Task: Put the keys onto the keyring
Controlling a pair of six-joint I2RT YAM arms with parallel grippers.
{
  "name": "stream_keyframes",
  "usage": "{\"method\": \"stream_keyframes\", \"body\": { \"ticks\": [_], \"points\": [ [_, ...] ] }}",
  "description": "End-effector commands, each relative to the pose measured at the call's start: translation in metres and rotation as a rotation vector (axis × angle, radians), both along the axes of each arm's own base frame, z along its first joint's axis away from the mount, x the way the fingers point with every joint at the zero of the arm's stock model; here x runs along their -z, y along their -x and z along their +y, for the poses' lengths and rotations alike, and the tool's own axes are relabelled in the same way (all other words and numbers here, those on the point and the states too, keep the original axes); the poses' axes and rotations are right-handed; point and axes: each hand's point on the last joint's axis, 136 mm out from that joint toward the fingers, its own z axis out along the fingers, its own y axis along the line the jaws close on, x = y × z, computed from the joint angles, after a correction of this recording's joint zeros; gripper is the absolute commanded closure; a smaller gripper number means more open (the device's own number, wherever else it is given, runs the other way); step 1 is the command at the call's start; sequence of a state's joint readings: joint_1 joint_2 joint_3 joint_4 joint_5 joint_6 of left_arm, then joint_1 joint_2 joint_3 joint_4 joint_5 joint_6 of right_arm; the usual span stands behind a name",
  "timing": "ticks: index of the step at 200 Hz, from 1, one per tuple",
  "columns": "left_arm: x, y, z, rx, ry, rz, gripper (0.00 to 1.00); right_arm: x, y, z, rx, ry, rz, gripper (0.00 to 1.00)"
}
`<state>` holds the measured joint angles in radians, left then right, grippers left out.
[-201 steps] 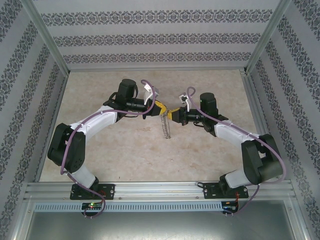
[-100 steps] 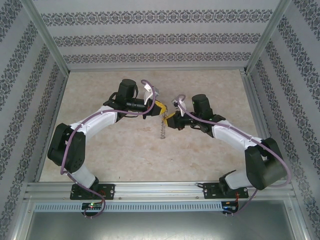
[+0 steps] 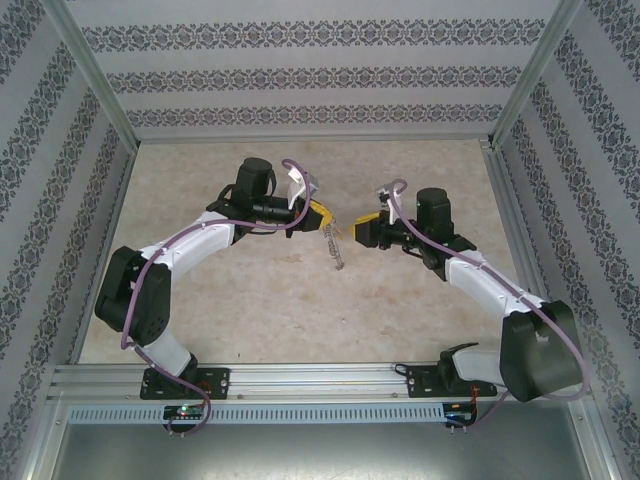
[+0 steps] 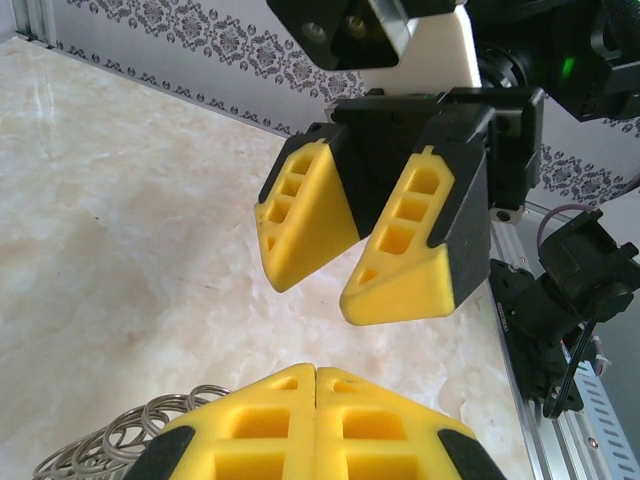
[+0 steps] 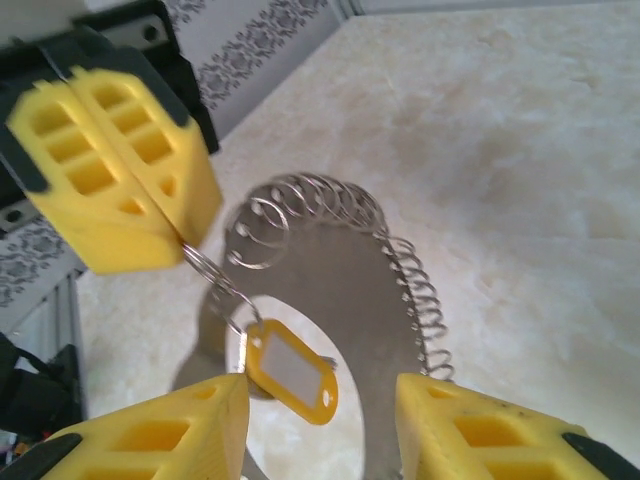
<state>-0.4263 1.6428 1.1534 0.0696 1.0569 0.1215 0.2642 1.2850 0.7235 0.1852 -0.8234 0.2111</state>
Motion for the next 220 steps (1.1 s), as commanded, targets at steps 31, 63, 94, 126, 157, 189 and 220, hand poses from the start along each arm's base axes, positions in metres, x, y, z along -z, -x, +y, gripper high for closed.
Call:
{"method": "stream_keyframes", "body": {
  "ticks": [31,63,94,126,157,189,220],
  "points": [
    [-0.02,0.008,-0.003,0.025,0.046,-0.059,1.0,-0.032,-0.005,0.021,-0.127,-0.122,-0.052,0.58],
    [-0.021,0.009,-0.003,0.036,0.051,-0.056,1.0,-0.031,-0.003,0.029,-0.198,-0.15,-0.046,0.58],
    [-0.022,0.009,-0.003,0.038,0.051,-0.055,1.0,-0.03,-0.003,0.034,-0.242,-0.169,-0.034,0.59],
    [-0.021,0.01,-0.003,0.039,0.05,-0.053,1.0,-0.028,-0.002,0.04,-0.263,-0.173,-0.025,0.6],
    [-0.022,0.01,-0.003,0.04,0.051,-0.055,1.0,-0.026,-0.003,0.043,-0.271,-0.173,-0.021,0.64],
    [-0.021,0.009,-0.003,0.038,0.05,-0.054,1.0,-0.024,-0.004,0.045,-0.275,-0.174,-0.012,0.68],
    [-0.021,0.01,-0.003,0.039,0.05,-0.052,1.0,-0.023,-0.006,0.046,-0.271,-0.176,-0.011,0.75]
  ]
}}
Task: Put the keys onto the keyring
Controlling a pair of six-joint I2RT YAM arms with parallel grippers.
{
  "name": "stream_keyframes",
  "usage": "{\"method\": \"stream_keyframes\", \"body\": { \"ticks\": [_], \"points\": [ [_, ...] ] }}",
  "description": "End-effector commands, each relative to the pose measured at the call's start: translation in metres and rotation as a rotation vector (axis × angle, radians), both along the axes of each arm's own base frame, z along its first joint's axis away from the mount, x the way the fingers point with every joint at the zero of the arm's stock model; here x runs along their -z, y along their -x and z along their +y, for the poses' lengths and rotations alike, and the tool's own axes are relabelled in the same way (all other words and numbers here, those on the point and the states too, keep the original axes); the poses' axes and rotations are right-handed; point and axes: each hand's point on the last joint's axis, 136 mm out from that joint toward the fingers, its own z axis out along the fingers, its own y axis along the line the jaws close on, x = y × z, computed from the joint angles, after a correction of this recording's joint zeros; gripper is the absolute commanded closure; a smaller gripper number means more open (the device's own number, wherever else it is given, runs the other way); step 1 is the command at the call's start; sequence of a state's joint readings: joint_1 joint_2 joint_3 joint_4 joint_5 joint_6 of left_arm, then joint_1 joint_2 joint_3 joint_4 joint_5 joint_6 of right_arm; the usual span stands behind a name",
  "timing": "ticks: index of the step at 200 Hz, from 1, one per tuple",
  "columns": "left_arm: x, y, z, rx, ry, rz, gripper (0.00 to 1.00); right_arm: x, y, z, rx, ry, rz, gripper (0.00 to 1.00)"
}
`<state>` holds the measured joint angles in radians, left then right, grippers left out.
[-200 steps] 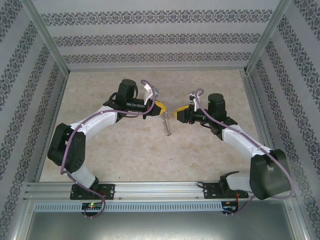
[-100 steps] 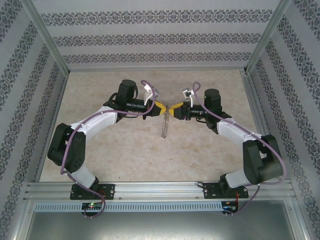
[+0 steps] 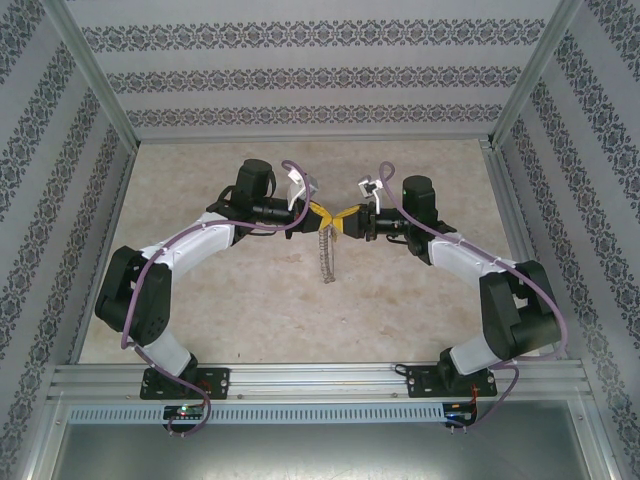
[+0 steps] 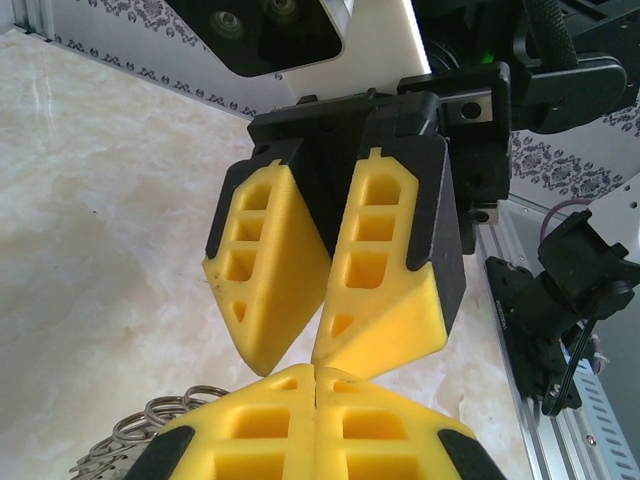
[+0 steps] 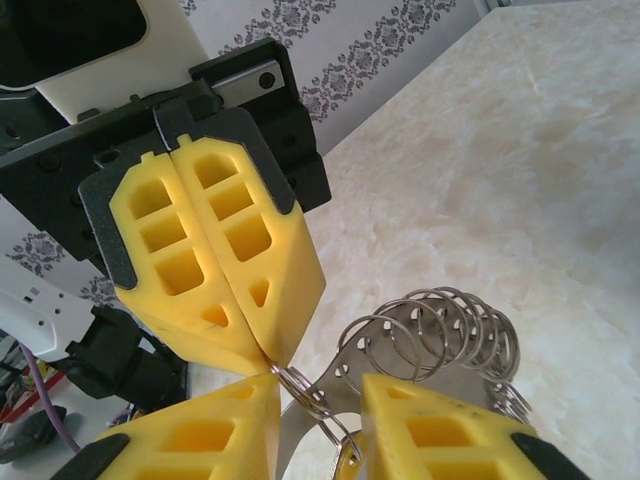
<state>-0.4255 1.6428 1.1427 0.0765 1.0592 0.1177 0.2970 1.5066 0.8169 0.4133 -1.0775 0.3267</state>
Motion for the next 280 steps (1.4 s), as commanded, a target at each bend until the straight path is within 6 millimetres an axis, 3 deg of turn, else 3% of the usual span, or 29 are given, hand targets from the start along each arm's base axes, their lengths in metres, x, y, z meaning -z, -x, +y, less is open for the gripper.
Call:
{"method": "stream_keyframes", "body": {
  "ticks": [1,71,119,163,189,214,244,280],
  "points": [
    [-0.025,0.009,-0.004,0.038,0.051,-0.061,1.0,-0.012,-0.001,0.006,-0.029,-0.024,-0.05,0.75],
    [-0.024,0.009,-0.003,0.036,0.05,-0.059,1.0,-0.014,0.001,0.011,-0.054,-0.032,-0.045,0.76],
    [-0.025,0.009,-0.004,0.032,0.052,-0.063,1.0,-0.011,0.003,0.012,-0.068,-0.033,-0.033,1.0],
    [-0.025,0.003,-0.003,0.006,0.035,-0.053,1.0,-0.014,0.001,0.009,-0.048,-0.007,-0.041,1.0],
    [-0.031,0.002,0.003,-0.002,-0.002,-0.075,0.8,-0.011,-0.006,0.0,-0.014,0.051,-0.045,1.0],
    [-0.04,0.007,0.011,0.036,-0.044,-0.071,0.72,-0.011,-0.01,-0.007,-0.008,0.172,-0.078,1.0],
    [-0.043,0.012,0.016,0.116,-0.113,-0.031,0.7,-0.016,-0.011,-0.013,-0.035,0.291,-0.107,1.0],
    [-0.041,0.007,0.018,0.162,-0.13,0.023,0.7,-0.039,-0.007,-0.014,-0.101,0.317,-0.147,1.0]
  ]
}}
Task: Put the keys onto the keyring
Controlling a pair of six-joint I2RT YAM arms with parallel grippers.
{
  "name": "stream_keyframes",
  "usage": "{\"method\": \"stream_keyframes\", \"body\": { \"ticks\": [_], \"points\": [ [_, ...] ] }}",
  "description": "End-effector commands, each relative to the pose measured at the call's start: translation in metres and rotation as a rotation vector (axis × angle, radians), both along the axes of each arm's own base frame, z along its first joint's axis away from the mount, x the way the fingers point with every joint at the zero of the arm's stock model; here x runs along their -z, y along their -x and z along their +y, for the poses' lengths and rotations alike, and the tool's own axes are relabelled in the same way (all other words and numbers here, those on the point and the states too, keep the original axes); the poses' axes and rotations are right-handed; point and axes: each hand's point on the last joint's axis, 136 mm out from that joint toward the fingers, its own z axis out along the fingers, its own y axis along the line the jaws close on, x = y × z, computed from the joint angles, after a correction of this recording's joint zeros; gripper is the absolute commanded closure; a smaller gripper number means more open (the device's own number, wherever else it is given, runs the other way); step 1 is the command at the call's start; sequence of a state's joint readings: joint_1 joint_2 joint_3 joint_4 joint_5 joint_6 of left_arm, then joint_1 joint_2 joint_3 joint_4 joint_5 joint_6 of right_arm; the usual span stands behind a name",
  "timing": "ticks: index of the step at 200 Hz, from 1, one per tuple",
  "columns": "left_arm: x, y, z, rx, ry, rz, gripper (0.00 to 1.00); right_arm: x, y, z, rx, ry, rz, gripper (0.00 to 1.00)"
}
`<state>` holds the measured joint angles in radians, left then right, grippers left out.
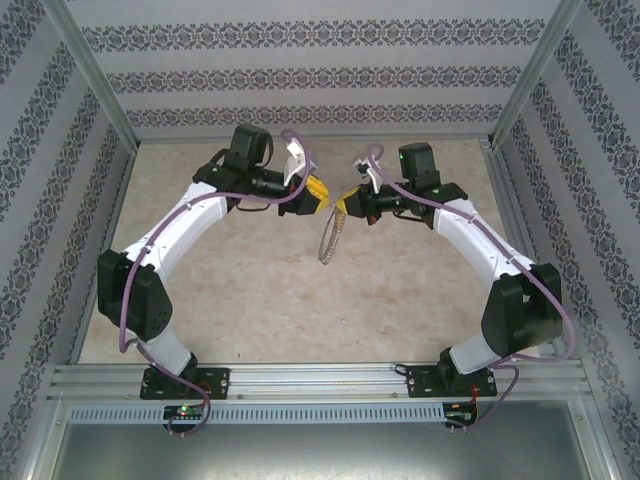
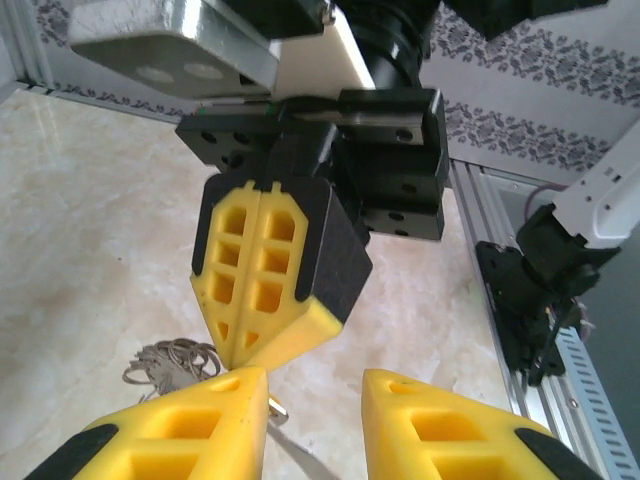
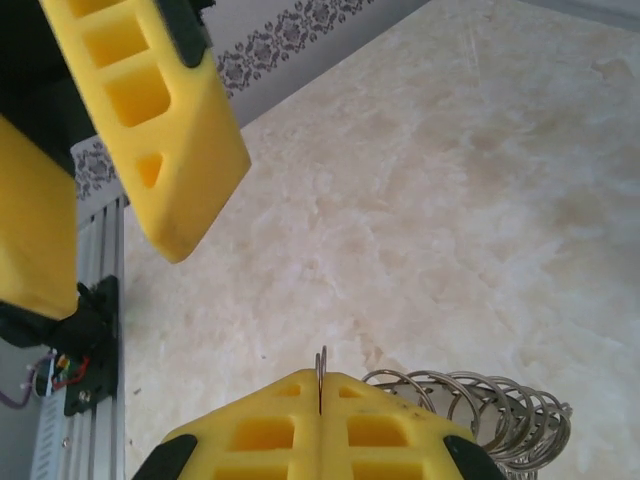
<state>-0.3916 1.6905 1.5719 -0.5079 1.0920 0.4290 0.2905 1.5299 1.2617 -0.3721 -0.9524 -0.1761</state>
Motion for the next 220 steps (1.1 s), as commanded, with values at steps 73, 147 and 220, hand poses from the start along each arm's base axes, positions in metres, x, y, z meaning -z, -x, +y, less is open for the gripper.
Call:
{"method": "stream_keyframes", "body": {
  "ticks": [73,147,220],
  "points": [
    [0.029,0.013,0.004,0.146,-0.025,0.185,0.71,-0.008,0.023,0.0,-0.149,0.098,0.002,1.0],
    [0.03,0.01,-0.004,0.184,0.018,0.209,0.71,-0.007,0.031,0.012,-0.196,0.097,0.004,1.0],
    [0.039,0.015,-0.011,0.218,0.026,0.243,0.72,-0.013,0.028,0.016,-0.195,0.086,-0.023,1.0]
  ]
}}
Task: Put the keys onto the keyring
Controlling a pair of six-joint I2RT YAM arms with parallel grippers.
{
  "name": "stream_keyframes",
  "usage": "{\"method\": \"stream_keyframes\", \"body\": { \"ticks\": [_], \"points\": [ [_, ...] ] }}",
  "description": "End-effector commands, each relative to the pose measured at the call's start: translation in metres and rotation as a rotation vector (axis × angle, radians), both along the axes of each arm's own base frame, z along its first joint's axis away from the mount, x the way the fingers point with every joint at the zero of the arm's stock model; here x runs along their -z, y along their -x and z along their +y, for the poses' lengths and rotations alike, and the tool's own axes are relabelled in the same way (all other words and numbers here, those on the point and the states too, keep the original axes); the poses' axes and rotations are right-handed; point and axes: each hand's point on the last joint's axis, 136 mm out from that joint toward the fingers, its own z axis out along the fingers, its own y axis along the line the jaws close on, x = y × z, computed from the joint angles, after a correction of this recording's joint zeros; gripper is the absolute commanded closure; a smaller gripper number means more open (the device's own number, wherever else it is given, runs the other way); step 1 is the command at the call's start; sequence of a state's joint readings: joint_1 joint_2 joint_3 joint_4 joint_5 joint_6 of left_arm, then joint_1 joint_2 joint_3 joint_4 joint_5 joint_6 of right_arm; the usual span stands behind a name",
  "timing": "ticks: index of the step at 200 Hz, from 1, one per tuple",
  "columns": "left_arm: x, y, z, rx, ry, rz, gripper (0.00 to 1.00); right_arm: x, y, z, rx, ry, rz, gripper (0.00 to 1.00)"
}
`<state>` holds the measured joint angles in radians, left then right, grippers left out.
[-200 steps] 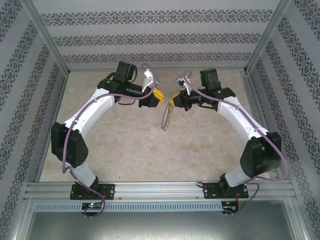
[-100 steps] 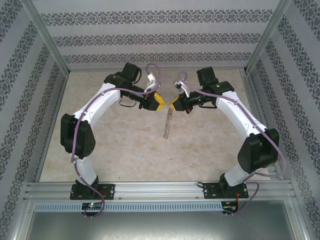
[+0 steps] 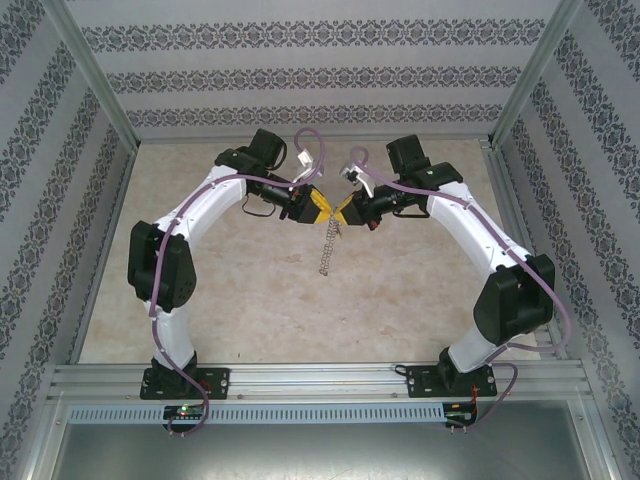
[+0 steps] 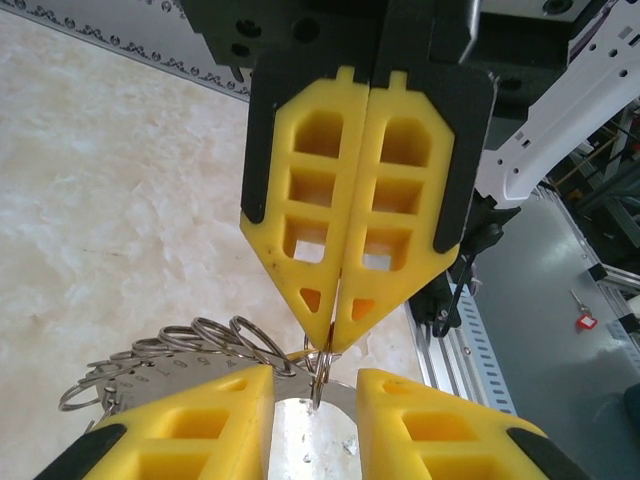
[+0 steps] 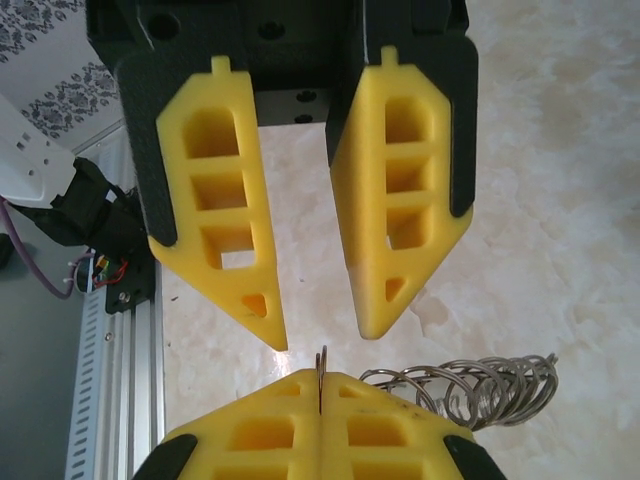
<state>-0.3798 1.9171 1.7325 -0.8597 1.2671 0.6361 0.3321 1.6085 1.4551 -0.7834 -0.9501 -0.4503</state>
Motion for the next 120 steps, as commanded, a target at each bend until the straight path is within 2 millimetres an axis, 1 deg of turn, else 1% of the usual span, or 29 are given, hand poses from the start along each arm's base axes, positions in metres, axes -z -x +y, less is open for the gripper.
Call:
{"method": "stream_keyframes", "body": {
  "ticks": [1,64,91,112,120],
  "points": [
    [-0.008,0.008,-0.005,0.045,0.041,0.003,0.72,-0.017,0.0,0.008,-0.036,-0.04,-0.056,1.0],
    [-0.009,0.013,-0.011,0.068,0.053,0.007,0.73,-0.017,-0.002,0.012,-0.039,-0.044,-0.061,1.0],
    [-0.007,0.014,-0.014,0.075,0.05,0.007,0.78,-0.017,-0.002,0.012,-0.039,-0.042,-0.061,1.0],
    [-0.005,0.015,-0.015,0.078,0.048,0.012,0.85,-0.017,-0.002,0.012,-0.034,-0.04,-0.067,1.0],
    [-0.005,0.015,-0.015,0.077,0.048,0.017,0.89,-0.017,-0.003,0.012,-0.034,-0.041,-0.068,1.0]
  ]
}}
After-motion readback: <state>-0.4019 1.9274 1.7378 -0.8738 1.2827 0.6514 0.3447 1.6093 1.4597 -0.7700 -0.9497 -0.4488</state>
